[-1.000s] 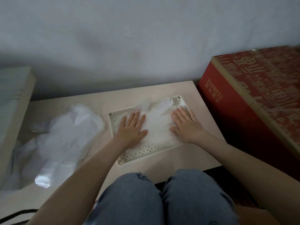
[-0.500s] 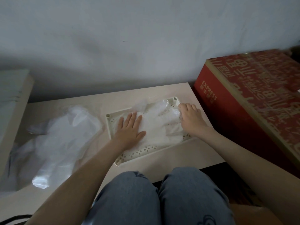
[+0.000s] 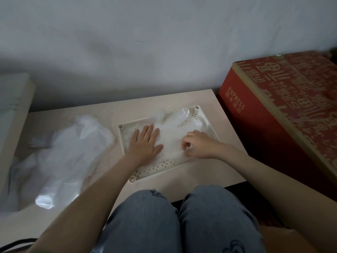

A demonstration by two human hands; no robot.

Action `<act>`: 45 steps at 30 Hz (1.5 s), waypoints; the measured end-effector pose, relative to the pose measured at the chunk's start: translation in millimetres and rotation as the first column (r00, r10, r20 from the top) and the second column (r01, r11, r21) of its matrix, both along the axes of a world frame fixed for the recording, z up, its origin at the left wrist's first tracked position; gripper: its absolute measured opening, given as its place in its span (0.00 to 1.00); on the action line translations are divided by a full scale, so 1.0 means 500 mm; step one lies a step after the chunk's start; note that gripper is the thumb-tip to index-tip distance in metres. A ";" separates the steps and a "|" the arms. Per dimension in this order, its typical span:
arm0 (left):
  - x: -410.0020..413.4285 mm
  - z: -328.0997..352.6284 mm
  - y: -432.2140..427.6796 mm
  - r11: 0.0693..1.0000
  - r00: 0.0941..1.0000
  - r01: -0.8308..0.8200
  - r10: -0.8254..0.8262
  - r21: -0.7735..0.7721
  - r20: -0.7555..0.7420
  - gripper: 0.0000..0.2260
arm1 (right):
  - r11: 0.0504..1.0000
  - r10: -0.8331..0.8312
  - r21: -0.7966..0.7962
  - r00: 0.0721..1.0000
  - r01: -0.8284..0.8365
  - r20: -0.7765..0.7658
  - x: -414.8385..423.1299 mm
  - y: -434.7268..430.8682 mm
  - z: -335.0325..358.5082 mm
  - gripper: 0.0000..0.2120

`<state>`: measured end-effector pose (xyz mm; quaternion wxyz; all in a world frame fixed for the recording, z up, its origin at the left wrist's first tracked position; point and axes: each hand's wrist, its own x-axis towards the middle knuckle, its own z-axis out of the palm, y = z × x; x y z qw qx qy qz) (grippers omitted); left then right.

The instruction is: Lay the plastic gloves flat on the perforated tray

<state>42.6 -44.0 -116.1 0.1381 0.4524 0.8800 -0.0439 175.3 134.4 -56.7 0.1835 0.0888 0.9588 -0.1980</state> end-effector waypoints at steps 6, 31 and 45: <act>-0.003 0.002 0.000 1.000 1.000 0.007 -0.007 0.001 0.009 0.29 | 0.991 -0.073 -0.122 0.992 0.060 -0.105 -0.005 0.009 0.002 0.05; -0.005 -0.002 -0.004 1.000 1.000 0.007 -0.008 0.013 0.026 0.30 | 0.309 -0.543 -0.763 0.764 0.568 0.349 -0.053 -0.043 0.033 0.07; -0.004 -0.002 -0.004 1.000 1.000 0.021 -0.021 0.018 0.008 0.30 | 0.932 -0.327 -0.012 0.856 0.362 0.400 -0.013 0.015 0.056 0.04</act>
